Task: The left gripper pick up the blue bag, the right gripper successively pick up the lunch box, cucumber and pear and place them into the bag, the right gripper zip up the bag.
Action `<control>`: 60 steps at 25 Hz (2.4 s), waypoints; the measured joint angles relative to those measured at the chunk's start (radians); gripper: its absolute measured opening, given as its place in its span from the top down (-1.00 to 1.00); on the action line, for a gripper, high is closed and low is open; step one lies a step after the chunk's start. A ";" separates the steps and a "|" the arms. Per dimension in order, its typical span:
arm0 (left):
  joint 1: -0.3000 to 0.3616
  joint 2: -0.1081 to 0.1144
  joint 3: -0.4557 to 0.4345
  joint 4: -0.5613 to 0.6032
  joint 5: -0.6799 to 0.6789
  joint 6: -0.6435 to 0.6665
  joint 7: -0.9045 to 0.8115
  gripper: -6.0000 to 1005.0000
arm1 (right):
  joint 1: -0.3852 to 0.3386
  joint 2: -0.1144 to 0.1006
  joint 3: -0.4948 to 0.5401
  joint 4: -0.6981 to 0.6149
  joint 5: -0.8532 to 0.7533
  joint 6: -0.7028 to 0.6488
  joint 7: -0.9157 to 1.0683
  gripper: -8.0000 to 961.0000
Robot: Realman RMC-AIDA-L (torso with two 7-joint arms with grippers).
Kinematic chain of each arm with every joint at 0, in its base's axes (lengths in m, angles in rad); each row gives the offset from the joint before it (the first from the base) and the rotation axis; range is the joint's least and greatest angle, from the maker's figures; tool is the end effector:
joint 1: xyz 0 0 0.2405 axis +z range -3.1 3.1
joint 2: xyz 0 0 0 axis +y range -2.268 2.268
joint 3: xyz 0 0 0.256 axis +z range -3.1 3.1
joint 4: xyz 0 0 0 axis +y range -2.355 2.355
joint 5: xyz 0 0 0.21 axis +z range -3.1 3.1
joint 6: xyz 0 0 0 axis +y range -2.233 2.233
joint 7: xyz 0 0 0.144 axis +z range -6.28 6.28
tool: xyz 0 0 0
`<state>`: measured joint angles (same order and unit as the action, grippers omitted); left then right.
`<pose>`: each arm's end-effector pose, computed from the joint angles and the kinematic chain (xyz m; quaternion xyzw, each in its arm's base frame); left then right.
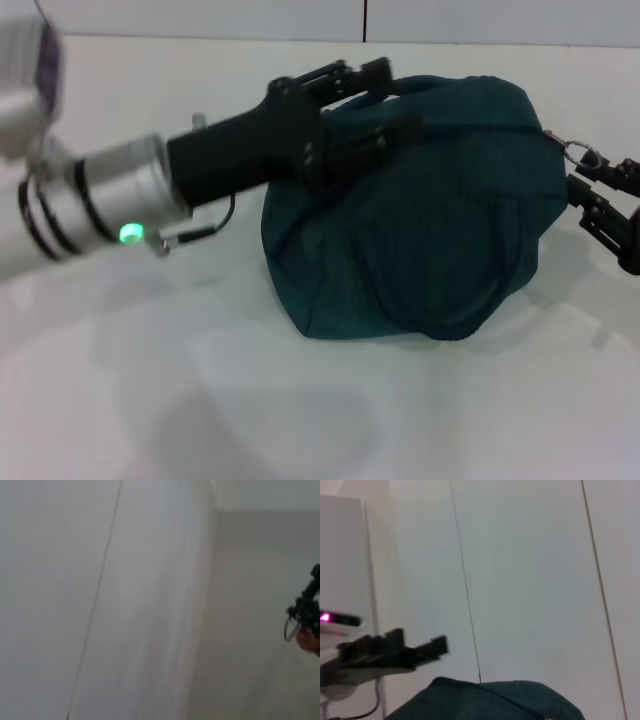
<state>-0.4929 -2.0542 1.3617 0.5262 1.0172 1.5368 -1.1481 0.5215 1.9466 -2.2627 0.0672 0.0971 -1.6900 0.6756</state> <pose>-0.1884 0.3225 -0.0214 -0.8679 -0.1305 -0.4679 0.1037 0.2927 0.2930 0.0058 -0.8553 0.1389 0.4147 0.2777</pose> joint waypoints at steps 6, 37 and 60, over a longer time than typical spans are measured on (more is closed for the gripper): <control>-0.005 0.003 -0.050 0.210 0.193 -0.198 -0.286 -0.36 | -0.002 0.010 -0.001 -0.004 0.000 -0.001 -0.017 0.29; -0.132 -0.026 -0.084 0.314 0.632 -0.323 -0.548 0.61 | -0.002 0.029 0.002 -0.004 0.003 0.024 -0.078 0.30; -0.125 -0.029 -0.090 0.314 0.624 -0.322 -0.492 0.93 | -0.015 0.052 0.003 -0.019 0.076 0.043 -0.165 0.31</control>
<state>-0.6181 -2.0831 1.2719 0.8398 1.6414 1.2152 -1.6400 0.5069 1.9983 -2.2596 0.0483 0.1733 -1.6465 0.5104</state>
